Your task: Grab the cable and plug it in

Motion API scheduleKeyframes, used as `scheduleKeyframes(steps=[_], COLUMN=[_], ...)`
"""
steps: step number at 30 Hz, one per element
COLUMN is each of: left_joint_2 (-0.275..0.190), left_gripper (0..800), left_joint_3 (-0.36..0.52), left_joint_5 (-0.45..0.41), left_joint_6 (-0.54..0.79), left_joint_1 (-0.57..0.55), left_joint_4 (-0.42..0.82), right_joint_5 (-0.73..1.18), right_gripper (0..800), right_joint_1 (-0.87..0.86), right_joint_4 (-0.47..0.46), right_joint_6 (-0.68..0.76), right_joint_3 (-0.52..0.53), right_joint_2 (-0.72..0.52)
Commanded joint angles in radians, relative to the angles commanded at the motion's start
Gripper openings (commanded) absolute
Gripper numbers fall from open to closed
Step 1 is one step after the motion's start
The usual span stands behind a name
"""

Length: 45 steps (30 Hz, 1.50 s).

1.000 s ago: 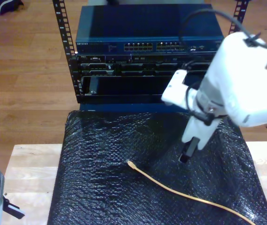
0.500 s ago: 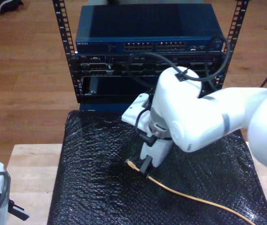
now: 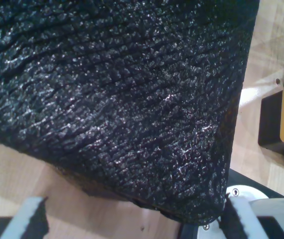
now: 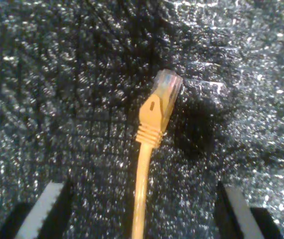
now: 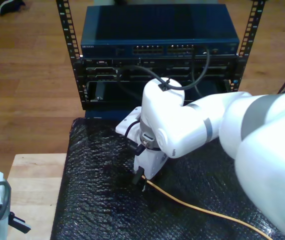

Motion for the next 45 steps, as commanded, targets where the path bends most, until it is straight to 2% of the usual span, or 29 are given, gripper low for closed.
scheduleKeyframes(steps=[5,12,20,28,38,45], left_joint_2=[0.0,0.0,0.002,0.002,0.002,0.002], left_gripper=[800,800,800,800,800,800], left_joint_3=[0.0,0.0,0.002,0.003,0.008,0.008], left_joint_5=[-0.002,0.0,0.0,0.0,0.0,0.0], left_joint_6=[0.0,0.0,0.0,0.0,0.0,0.0], left_joint_1=[0.0,0.0,0.0,0.0,0.0,0.0], left_joint_4=[0.0,0.0,0.0,0.0,0.0,0.0], right_joint_5=[0.0,0.0,0.0,-0.002,-0.002,-0.002], right_gripper=[671,598,457,381,305,282], right_joint_1=[0.02,0.026,0.028,0.028,0.028,0.026], right_joint_4=[-0.002,-0.002,-0.04,-0.052,-0.069,-0.074], right_joint_6=[0.014,0.015,0.037,0.041,0.041,0.041], right_joint_3=[-0.02,-0.038,-0.06,-0.071,-0.092,-0.092], right_joint_2=[0.023,0.038,0.072,0.08,0.081,0.087])
